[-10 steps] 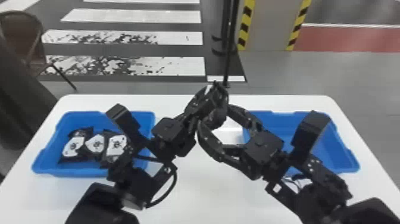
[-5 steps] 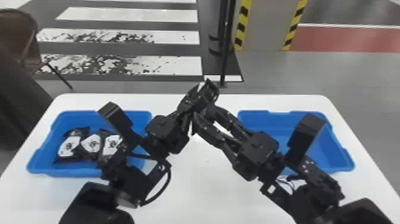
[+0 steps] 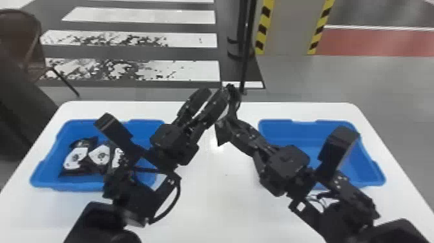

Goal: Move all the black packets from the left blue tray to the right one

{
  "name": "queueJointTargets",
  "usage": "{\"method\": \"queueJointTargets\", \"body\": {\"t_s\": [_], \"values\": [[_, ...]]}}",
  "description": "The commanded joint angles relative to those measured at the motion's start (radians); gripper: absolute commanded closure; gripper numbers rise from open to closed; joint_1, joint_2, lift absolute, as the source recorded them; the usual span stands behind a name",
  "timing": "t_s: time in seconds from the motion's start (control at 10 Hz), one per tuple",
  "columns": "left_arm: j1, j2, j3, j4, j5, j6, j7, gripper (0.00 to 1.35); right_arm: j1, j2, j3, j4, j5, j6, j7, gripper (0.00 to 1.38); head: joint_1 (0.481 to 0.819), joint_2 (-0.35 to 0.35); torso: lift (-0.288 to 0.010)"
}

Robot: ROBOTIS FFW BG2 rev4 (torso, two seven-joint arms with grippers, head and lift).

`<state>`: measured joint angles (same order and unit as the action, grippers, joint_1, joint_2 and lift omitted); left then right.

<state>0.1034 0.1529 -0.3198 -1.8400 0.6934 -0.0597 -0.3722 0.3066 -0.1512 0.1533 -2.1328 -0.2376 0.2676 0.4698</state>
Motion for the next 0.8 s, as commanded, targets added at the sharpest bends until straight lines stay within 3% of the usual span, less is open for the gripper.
{"method": "queueJointTargets", "body": {"t_s": [0.0, 0.3, 0.7], "values": [[0.029, -0.004, 0.041, -0.049, 0.013, -0.004, -0.001, 0.13, 0.003, 0.004, -0.026, 0.016, 0.006, 0.000, 0.000, 1.28, 0.693, -0.032, -0.140], [0.108, -0.015, 0.148, -0.149, 0.017, -0.007, -0.001, 0.13, -0.017, 0.013, -0.163, 0.072, 0.098, 0.000, -0.005, 1.28, 0.679, -0.025, -0.140], [0.238, -0.036, 0.312, -0.233, -0.009, 0.047, -0.001, 0.13, -0.110, 0.013, -0.373, 0.215, 0.260, 0.015, -0.020, 1.28, 0.678, -0.109, -0.140]]}}
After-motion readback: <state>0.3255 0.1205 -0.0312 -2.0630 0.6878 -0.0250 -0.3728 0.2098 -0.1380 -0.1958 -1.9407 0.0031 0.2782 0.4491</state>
